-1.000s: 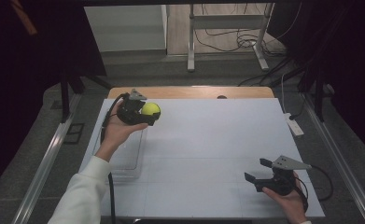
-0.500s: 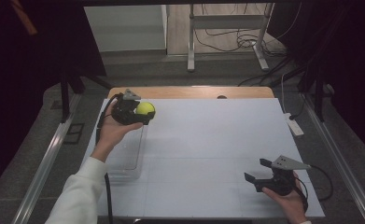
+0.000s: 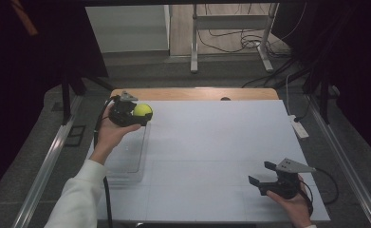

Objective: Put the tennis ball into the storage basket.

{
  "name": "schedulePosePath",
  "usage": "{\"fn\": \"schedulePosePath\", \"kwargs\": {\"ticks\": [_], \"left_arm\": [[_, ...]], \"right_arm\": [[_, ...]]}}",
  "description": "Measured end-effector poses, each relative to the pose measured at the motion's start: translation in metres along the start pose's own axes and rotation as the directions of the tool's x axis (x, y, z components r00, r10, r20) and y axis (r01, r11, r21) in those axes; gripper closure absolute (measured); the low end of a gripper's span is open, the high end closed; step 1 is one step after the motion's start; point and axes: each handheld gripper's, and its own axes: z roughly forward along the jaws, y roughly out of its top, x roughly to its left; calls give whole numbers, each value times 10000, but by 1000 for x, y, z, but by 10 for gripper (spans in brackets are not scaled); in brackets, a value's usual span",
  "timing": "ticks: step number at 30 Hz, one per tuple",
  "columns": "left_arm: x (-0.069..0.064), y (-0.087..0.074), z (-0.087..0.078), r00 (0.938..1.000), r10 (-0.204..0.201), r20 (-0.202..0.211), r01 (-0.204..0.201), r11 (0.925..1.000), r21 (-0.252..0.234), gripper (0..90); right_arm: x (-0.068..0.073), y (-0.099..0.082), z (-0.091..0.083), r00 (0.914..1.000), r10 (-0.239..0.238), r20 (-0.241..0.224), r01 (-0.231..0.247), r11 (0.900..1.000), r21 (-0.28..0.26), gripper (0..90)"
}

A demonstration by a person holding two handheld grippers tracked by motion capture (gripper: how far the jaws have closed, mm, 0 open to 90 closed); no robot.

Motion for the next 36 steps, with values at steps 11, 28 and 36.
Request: {"fn": "schedulePosePath", "kwargs": {"ticks": [11,28,36], "left_arm": [[8,-3,-1,9995,-184,-238,185,9998,8,272],[20,-4,-4,9971,-423,-626,424,9991,-4,272],[30,-5,-4,9945,-617,-843,622,9981,38,272]], "right_arm": [[-1,0,0,10000,26,25,-26,10000,-2,105],[0,0,0,10000,39,17,-39,10000,-21,105],[0,0,0,10000,20,18,-20,10000,-6,105]]}}
